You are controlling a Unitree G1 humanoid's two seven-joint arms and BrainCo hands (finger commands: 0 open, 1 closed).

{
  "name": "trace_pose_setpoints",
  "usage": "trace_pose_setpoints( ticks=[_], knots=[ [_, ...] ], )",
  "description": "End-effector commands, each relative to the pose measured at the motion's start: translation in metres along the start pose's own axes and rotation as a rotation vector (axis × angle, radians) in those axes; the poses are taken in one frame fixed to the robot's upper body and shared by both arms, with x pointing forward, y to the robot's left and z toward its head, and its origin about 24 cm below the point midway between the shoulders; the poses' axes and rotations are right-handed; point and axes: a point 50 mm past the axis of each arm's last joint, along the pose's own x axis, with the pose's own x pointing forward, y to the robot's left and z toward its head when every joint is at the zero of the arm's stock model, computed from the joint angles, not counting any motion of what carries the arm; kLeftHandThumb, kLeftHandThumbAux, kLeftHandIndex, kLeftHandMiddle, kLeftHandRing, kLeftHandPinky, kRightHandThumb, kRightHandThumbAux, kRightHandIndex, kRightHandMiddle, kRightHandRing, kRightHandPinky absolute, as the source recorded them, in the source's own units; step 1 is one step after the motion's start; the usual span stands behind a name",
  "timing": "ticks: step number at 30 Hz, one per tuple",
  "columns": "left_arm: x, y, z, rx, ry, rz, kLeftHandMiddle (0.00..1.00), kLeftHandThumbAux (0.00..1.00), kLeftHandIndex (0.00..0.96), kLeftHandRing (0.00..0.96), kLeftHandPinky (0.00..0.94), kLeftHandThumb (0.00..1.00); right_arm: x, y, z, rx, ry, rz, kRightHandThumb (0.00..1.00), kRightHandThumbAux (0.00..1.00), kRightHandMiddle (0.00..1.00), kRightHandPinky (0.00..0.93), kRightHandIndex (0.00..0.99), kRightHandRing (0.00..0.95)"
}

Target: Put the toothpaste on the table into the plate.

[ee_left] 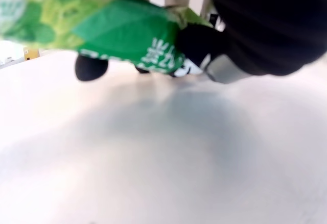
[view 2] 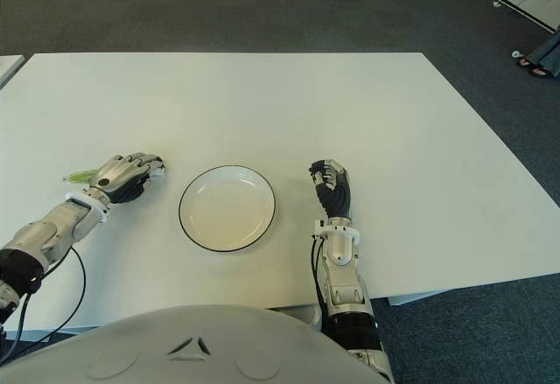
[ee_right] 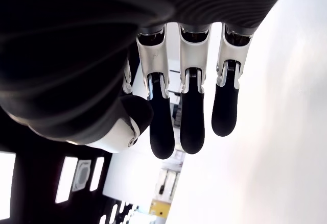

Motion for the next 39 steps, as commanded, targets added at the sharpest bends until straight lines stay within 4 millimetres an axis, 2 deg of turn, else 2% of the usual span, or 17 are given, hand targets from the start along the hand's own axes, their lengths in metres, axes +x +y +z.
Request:
trace_pose_setpoints(
  ticks=[1, 22, 27, 30, 39],
  knots=[
    [-0.021, -0.030, -0.012, -0.024, 0.075, -0.178, 0.552, 0.668, 0.398, 0.845, 0.857, 0.851, 0.001, -0.001, 0.001, 0.007, -0.007, -0.002, 0.709, 0.732, 0.484, 0.444, 0.422, 0.455],
    [-0.021, -0.019, -0.010, -0.077, 0.110, -0.131, 0.546, 0.670, 0.395, 0.855, 0.840, 0.850, 0.002, -0.003, 0.001, 0.009, -0.007, -0.004, 0.710, 0.732, 0.472, 0.442, 0.421, 0.449],
    [-0.017, -0.001, -0.007, -0.059, 0.099, -0.103, 0.547, 0.670, 0.395, 0.851, 0.852, 0.850, 0.002, -0.003, 0.001, 0.010, -0.008, -0.006, 0.710, 0.732, 0.474, 0.448, 0.421, 0.454],
    [-0.011, 0.018, -0.006, -0.029, 0.094, -0.066, 0.548, 0.670, 0.395, 0.850, 0.850, 0.850, 0.003, -0.002, 0.000, 0.012, -0.009, -0.007, 0.710, 0.732, 0.474, 0.446, 0.421, 0.453],
    [-0.010, 0.049, -0.011, -0.002, 0.096, 0.036, 0.547, 0.670, 0.396, 0.838, 0.823, 0.849, 0.005, -0.002, 0.000, 0.010, -0.010, -0.005, 0.710, 0.732, 0.466, 0.433, 0.421, 0.441]
  ],
)
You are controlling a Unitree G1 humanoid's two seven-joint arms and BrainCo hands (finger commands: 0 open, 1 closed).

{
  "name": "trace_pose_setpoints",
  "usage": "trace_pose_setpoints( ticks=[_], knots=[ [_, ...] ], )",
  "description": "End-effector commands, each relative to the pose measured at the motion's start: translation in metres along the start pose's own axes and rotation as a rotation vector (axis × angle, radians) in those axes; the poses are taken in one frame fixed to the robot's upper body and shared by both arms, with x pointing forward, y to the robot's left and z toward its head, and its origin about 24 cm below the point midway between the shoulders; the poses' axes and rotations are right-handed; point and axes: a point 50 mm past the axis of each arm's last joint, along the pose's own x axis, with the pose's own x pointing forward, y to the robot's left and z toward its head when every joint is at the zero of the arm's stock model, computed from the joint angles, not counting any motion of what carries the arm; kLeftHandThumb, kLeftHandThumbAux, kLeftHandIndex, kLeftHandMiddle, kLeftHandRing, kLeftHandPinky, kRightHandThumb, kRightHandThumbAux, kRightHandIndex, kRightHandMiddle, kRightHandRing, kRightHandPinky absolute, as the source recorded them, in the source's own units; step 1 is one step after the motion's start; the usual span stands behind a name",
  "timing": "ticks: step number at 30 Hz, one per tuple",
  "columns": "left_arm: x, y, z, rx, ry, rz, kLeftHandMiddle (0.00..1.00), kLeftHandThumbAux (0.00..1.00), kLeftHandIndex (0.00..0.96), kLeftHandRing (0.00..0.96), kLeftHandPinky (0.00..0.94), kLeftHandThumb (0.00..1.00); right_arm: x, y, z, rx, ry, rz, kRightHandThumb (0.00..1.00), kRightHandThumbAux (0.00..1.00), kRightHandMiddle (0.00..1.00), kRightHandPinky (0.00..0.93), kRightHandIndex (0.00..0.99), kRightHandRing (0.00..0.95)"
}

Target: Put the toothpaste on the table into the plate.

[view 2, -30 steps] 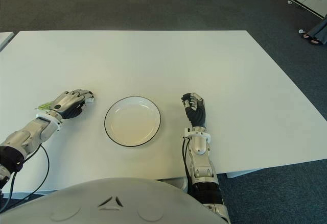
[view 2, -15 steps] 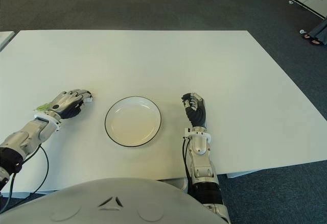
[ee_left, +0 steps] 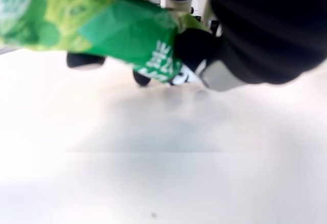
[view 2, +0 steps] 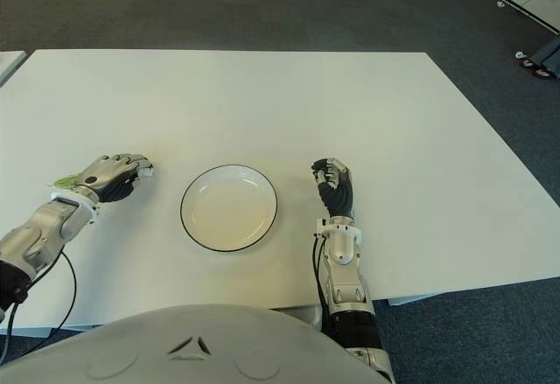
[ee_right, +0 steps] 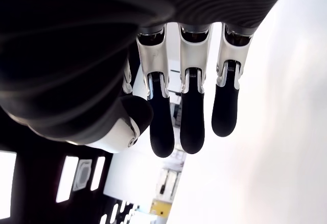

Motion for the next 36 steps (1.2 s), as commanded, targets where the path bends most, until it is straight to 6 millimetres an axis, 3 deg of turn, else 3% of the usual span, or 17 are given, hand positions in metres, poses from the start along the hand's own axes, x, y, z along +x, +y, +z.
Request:
trace_pose_setpoints(
  ticks=[1, 10, 16, 20, 30, 33, 36],
  knots=[
    [0.001, 0.016, -0.005, 0.021, 0.009, 0.068, 0.547, 0.670, 0.396, 0.838, 0.825, 0.849, 0.003, 0.001, 0.000, 0.005, 0.000, 0.003, 0.710, 0.732, 0.465, 0.432, 0.421, 0.440],
    [0.012, 0.049, -0.003, 0.010, -0.040, 0.261, 0.548, 0.668, 0.397, 0.849, 0.861, 0.851, 0.004, 0.002, 0.000, 0.000, -0.002, 0.005, 0.711, 0.731, 0.478, 0.442, 0.422, 0.450],
    [0.014, 0.085, 0.012, 0.021, -0.120, 0.398, 0.550, 0.668, 0.399, 0.856, 0.868, 0.852, 0.005, 0.002, 0.001, 0.008, -0.006, 0.007, 0.710, 0.731, 0.474, 0.445, 0.422, 0.451],
    [0.015, 0.091, 0.018, 0.024, -0.146, 0.438, 0.551, 0.668, 0.399, 0.859, 0.870, 0.852, 0.006, 0.003, 0.001, 0.009, -0.003, 0.006, 0.710, 0.731, 0.470, 0.437, 0.422, 0.446],
    [0.015, 0.115, 0.046, 0.016, -0.287, 0.572, 0.551, 0.668, 0.400, 0.861, 0.850, 0.852, 0.007, 0.005, 0.001, 0.016, -0.003, 0.010, 0.711, 0.731, 0.468, 0.439, 0.421, 0.444],
    [0.016, 0.131, 0.064, 0.020, -0.355, 0.595, 0.551, 0.668, 0.400, 0.860, 0.848, 0.852, 0.008, 0.005, 0.002, 0.019, -0.010, 0.013, 0.711, 0.731, 0.471, 0.442, 0.421, 0.448],
    [0.016, 0.135, 0.074, 0.007, -0.397, 0.585, 0.551, 0.668, 0.400, 0.860, 0.849, 0.852, 0.008, 0.005, 0.002, 0.021, -0.012, 0.015, 0.711, 0.731, 0.474, 0.445, 0.421, 0.451]
  ],
)
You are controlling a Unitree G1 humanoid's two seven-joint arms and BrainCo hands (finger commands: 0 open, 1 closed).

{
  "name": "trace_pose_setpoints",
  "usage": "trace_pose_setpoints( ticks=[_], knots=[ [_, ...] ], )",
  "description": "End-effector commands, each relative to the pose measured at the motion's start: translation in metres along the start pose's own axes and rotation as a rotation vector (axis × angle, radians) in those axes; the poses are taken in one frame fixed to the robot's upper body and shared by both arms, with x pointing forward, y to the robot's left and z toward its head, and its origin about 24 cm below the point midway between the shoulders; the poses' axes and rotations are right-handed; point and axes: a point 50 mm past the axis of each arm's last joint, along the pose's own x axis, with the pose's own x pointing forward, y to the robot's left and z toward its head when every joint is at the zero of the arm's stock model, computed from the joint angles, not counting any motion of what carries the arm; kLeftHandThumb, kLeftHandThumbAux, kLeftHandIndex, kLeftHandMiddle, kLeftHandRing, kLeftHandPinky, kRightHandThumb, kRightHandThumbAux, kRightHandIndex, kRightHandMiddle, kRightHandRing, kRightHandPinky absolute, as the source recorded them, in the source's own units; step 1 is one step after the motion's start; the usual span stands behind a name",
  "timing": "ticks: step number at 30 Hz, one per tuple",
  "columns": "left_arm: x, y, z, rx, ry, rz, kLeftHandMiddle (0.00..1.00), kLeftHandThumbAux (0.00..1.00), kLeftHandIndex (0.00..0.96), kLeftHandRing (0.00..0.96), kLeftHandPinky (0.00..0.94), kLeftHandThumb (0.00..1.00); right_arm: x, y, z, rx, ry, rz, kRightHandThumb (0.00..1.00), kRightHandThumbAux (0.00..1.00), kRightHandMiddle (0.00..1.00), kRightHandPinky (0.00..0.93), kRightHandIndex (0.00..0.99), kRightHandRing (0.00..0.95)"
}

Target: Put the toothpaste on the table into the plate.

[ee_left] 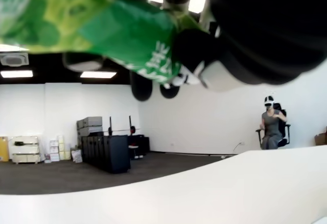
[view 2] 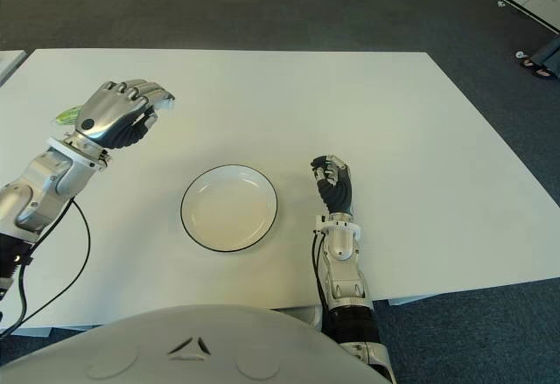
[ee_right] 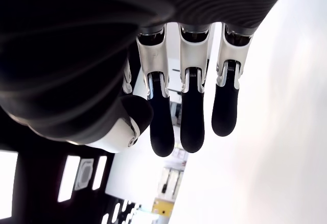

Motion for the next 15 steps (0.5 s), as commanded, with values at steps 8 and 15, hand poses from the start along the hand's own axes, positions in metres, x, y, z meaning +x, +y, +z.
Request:
trace_pose_setpoints(
  ticks=[8, 15],
  knots=[
    [0.017, -0.002, 0.044, -0.062, -0.159, 0.013, 0.548, 0.668, 0.399, 0.857, 0.845, 0.851, 0.003, 0.003, 0.001, 0.014, -0.006, 0.013, 0.710, 0.731, 0.473, 0.447, 0.422, 0.452],
    [0.022, -0.008, 0.063, -0.123, -0.256, -0.019, 0.549, 0.669, 0.397, 0.854, 0.854, 0.850, 0.003, 0.004, 0.002, 0.014, -0.010, 0.016, 0.709, 0.730, 0.476, 0.454, 0.422, 0.459]
  ],
)
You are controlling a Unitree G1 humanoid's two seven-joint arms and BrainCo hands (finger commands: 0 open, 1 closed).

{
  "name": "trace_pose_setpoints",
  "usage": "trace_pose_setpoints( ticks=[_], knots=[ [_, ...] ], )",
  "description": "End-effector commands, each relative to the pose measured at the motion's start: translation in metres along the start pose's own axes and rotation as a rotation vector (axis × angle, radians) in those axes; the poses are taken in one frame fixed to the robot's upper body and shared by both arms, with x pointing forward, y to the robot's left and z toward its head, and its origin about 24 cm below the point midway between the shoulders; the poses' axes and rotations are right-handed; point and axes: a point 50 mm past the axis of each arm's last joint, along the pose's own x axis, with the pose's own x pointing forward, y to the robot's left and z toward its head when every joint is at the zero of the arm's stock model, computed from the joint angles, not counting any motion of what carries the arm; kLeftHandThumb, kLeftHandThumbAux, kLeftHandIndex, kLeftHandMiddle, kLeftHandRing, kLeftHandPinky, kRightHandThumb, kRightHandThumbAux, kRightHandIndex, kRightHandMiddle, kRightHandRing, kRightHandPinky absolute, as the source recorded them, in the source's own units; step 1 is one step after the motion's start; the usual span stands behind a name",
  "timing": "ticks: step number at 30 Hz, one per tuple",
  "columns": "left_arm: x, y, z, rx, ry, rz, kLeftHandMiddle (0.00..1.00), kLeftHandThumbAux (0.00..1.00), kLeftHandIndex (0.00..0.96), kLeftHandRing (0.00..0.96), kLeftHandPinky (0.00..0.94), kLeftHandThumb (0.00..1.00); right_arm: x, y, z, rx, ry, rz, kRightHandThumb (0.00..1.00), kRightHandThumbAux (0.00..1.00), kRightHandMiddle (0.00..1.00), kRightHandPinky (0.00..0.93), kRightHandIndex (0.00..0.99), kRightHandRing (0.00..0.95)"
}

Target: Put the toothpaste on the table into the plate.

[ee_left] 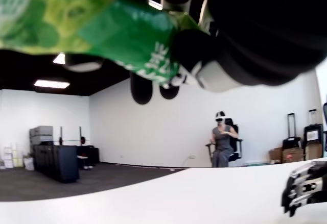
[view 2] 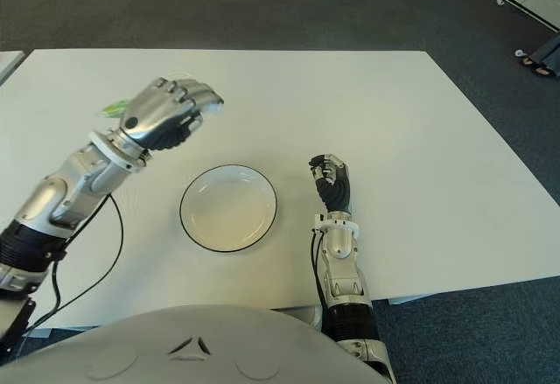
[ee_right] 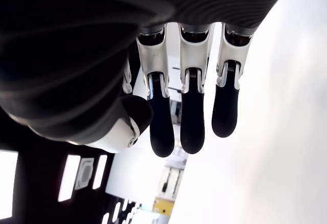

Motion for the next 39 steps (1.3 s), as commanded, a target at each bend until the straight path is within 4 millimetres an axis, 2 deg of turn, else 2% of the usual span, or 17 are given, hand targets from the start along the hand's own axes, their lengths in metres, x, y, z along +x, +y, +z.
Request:
trace_pose_setpoints(
  ticks=[1, 6, 12, 15, 18, 26, 30, 39],
  knots=[
    [0.006, -0.007, 0.010, -0.034, -0.061, -0.043, 0.549, 0.669, 0.397, 0.854, 0.854, 0.850, 0.001, 0.002, 0.001, 0.010, -0.005, 0.008, 0.709, 0.730, 0.476, 0.453, 0.422, 0.459],
    [0.011, -0.022, 0.025, -0.105, -0.140, -0.073, 0.551, 0.669, 0.396, 0.851, 0.865, 0.849, 0.000, 0.003, 0.003, 0.013, -0.011, 0.009, 0.707, 0.731, 0.475, 0.443, 0.421, 0.460],
    [0.006, -0.037, 0.036, -0.163, -0.211, -0.134, 0.553, 0.670, 0.397, 0.853, 0.869, 0.848, -0.002, 0.003, 0.005, 0.011, -0.016, 0.006, 0.704, 0.732, 0.464, 0.418, 0.420, 0.447],
    [0.001, -0.054, 0.044, -0.161, -0.235, -0.190, 0.555, 0.671, 0.397, 0.857, 0.873, 0.847, -0.003, 0.003, 0.007, 0.012, -0.022, -0.004, 0.705, 0.733, 0.470, 0.453, 0.420, 0.454],
    [-0.003, -0.067, 0.050, -0.146, -0.250, -0.217, 0.554, 0.671, 0.397, 0.859, 0.872, 0.847, -0.004, 0.003, 0.008, 0.008, -0.019, -0.010, 0.705, 0.733, 0.475, 0.450, 0.420, 0.460],
    [-0.007, -0.080, 0.054, -0.168, -0.278, -0.286, 0.554, 0.672, 0.397, 0.856, 0.861, 0.846, -0.006, 0.002, 0.008, -0.004, -0.003, -0.008, 0.704, 0.733, 0.469, 0.446, 0.419, 0.456],
    [-0.018, -0.097, 0.058, -0.204, -0.276, -0.320, 0.555, 0.672, 0.397, 0.855, 0.860, 0.846, -0.007, 0.001, 0.008, -0.008, 0.001, -0.011, 0.705, 0.733, 0.468, 0.451, 0.419, 0.454],
    [-0.030, -0.111, 0.058, -0.303, -0.245, -0.374, 0.556, 0.672, 0.397, 0.858, 0.862, 0.848, -0.007, -0.001, 0.005, -0.015, 0.008, -0.012, 0.707, 0.732, 0.475, 0.457, 0.420, 0.461]
  ],
)
